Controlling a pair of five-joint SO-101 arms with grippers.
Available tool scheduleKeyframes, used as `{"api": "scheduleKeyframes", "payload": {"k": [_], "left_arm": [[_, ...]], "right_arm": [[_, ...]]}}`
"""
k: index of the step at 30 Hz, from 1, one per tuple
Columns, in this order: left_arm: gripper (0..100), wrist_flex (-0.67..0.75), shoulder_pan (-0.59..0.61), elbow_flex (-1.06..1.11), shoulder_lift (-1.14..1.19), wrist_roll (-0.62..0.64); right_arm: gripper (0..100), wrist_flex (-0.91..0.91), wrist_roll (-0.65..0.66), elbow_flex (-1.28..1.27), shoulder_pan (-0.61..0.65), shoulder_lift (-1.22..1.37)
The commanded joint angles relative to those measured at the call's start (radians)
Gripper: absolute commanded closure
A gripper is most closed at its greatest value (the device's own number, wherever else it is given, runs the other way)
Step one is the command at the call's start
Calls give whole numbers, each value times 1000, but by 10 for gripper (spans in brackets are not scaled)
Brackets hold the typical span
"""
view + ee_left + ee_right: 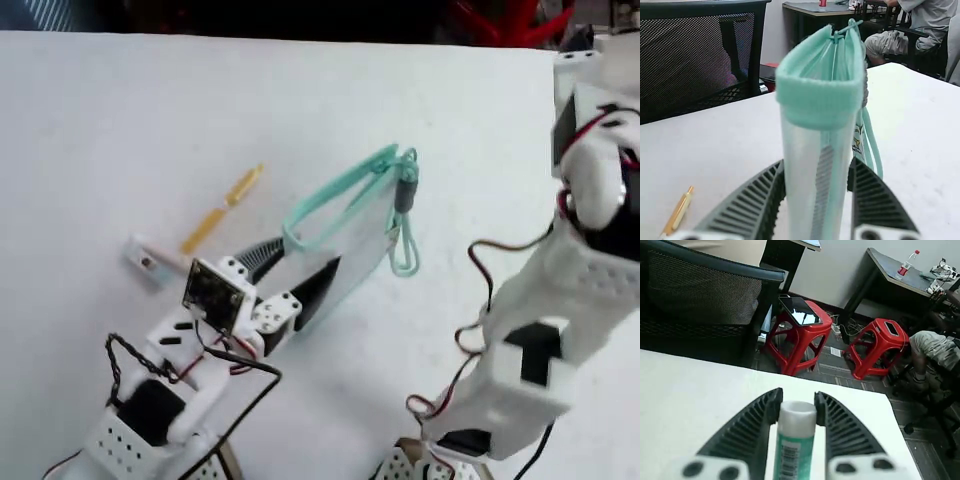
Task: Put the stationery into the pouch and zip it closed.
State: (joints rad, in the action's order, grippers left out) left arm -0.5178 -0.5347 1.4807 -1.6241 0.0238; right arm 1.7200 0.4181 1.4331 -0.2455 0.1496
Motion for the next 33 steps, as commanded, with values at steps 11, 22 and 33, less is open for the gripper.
{"api": "scheduleKeyframes", "payload": {"k": [11, 22, 33], "left_arm": [[797, 25, 7, -17, -7, 11], [793, 2, 5, -25, -8, 17], [793, -2, 5, -37, -7, 17]], "right_arm": [[981, -77, -14, -727, 289, -722], [981, -561, -23, -1283, 619, -1036], [981, -1325, -69, -2061, 733, -1216]]}}
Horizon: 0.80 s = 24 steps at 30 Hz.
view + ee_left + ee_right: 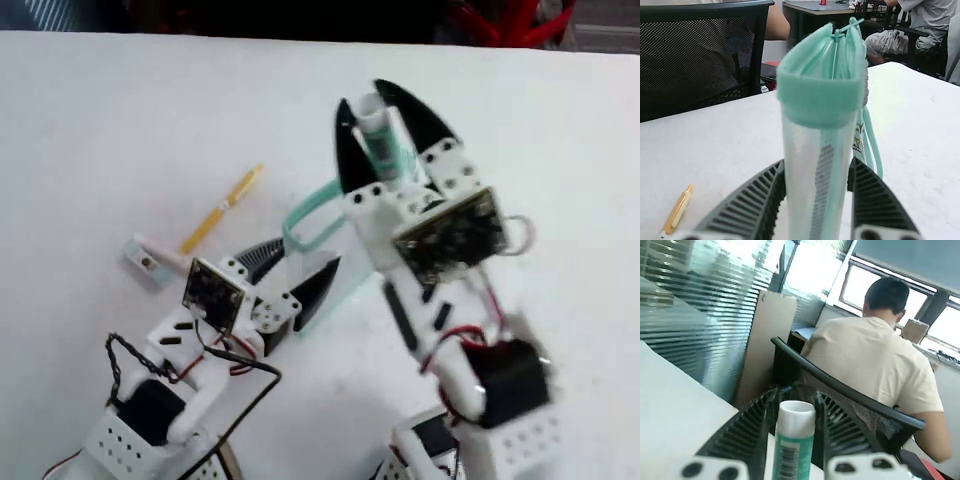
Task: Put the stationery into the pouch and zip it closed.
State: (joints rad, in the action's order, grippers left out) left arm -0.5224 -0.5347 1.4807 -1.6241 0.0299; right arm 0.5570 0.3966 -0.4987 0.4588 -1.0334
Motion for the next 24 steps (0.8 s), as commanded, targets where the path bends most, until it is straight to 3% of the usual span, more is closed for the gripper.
{"api": "scheduleKeyframes", "payload": {"k": [1, 8, 13, 24], "left_arm": [[793, 6, 5, -35, -7, 11], [793, 8, 5, -35, -7, 8], [793, 8, 5, -35, -7, 5], [794, 8, 13, -37, -7, 5]], "right_arm": [[981, -200, -80, -166, 31, -38], [981, -311, -236, -275, 35, -35], [981, -375, -236, -275, 68, -33], [981, -257, -241, -278, 154, -41]]}}
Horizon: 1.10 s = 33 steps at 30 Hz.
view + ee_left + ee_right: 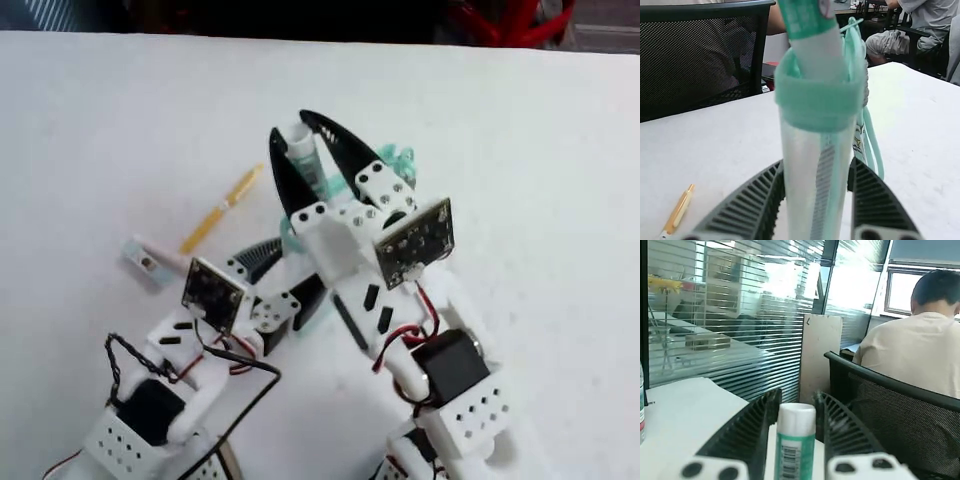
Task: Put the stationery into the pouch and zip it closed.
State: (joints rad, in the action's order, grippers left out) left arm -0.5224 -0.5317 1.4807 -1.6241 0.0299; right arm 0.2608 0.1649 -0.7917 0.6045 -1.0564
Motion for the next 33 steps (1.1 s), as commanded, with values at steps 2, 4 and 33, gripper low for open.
{"api": "scheduleKeyframes", "payload": {"k": [2, 4, 33], "left_arm": [[794, 8, 10, -37, -7, 5], [795, 8, 10, -37, -7, 5], [797, 8, 10, -35, -8, 5]], "right_arm": [[981, 93, -5, 15, 1, -19], [981, 140, -5, 20, -25, -21], [768, 479, -3, 213, -47, -101]]}}
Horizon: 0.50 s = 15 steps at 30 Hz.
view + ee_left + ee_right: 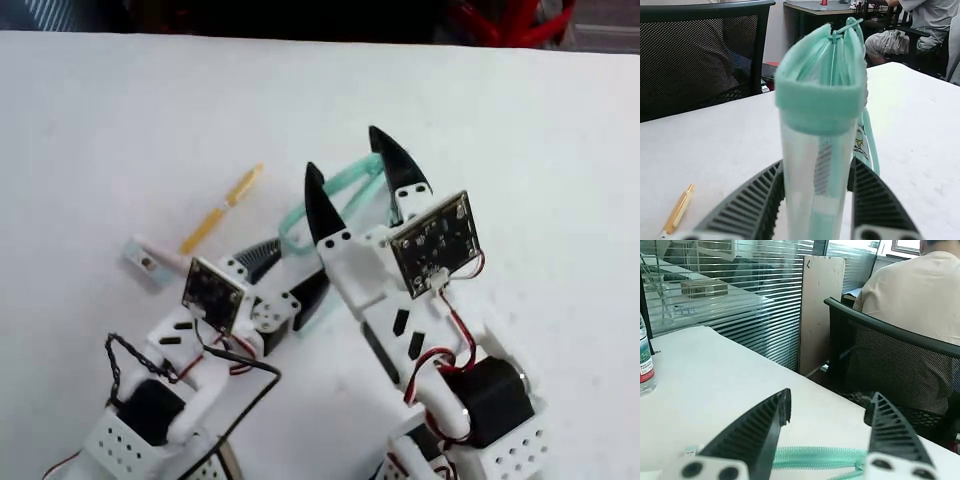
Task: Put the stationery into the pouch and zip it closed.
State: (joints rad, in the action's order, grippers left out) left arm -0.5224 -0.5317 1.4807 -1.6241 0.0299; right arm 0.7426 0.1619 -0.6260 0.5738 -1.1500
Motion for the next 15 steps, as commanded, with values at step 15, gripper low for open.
{"api": "scheduleKeyframes", "payload": {"k": [15], "left_arm": [[797, 8, 10, -37, -8, 5]], "right_arm": [[769, 490, -21, 532, -260, 358]]}}
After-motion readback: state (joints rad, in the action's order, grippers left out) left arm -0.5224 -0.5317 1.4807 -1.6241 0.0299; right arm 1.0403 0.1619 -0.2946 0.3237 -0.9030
